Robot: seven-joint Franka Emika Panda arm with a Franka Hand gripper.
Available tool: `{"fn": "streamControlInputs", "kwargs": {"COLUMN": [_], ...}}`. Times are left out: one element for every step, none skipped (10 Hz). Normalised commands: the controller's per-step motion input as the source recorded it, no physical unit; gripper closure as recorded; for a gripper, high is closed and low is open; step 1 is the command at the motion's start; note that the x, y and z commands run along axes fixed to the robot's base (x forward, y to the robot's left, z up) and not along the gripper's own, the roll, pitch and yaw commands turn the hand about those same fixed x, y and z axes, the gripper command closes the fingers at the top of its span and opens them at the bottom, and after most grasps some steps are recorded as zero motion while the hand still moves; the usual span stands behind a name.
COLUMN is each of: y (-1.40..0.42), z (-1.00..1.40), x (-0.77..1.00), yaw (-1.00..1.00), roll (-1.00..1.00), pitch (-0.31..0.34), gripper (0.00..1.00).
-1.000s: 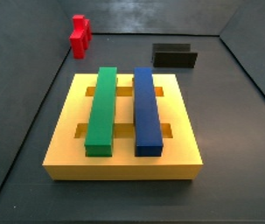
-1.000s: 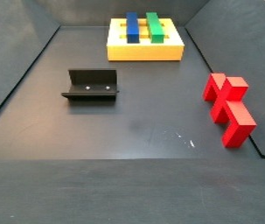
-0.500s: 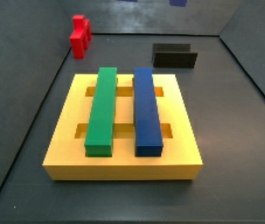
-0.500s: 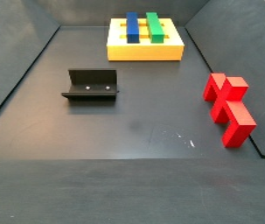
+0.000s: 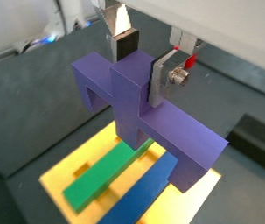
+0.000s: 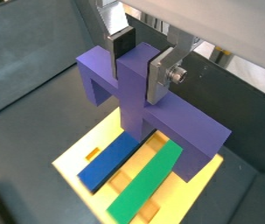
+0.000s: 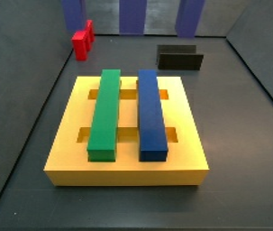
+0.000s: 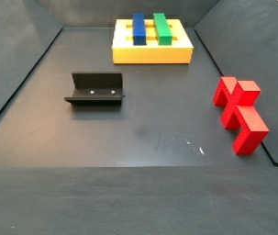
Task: Pick up the purple object. Move up. Place the purple object on the fixture. Regrasp the purple object. Move to above the board. Insert the purple object.
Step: Insert the purple object.
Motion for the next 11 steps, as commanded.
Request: {"fn": "streamControlInputs", "kwargs": {"y": [-0.32, -0.21, -0.14, -0.07, -0.07, -0.15, -0.2, -0.19, -0.19, -0.16, -0.11], "z": [-0.71, -0.7, -0.77, -0.76, -0.66, -0.45, -0.32, -0.38, -0.35, -0.33, -0.33], "x": [0.0, 0.0, 0.0, 0.0, 0.0, 0.12, 0.03, 0.0, 0.0, -0.01, 0.0], "yaw": [0.23, 0.0, 0.0, 0.0, 0.06, 0.13, 0.15, 0.11, 0.09, 0.07, 0.04], "roll": [-0.12, -0.01, 0.0, -0.05, -0.1, 0.0, 0.1, 0.11, 0.14, 0.13, 0.12], "pitch": [-0.109, -0.189, -0.189, -0.181, -0.226, -0.201, -0.127, -0.129, -0.12, -0.113, -0.097], "gripper": [1.0, 1.0, 1.0, 1.0, 1.0, 1.0, 1.0, 1.0, 1.0, 1.0, 1.0]}}
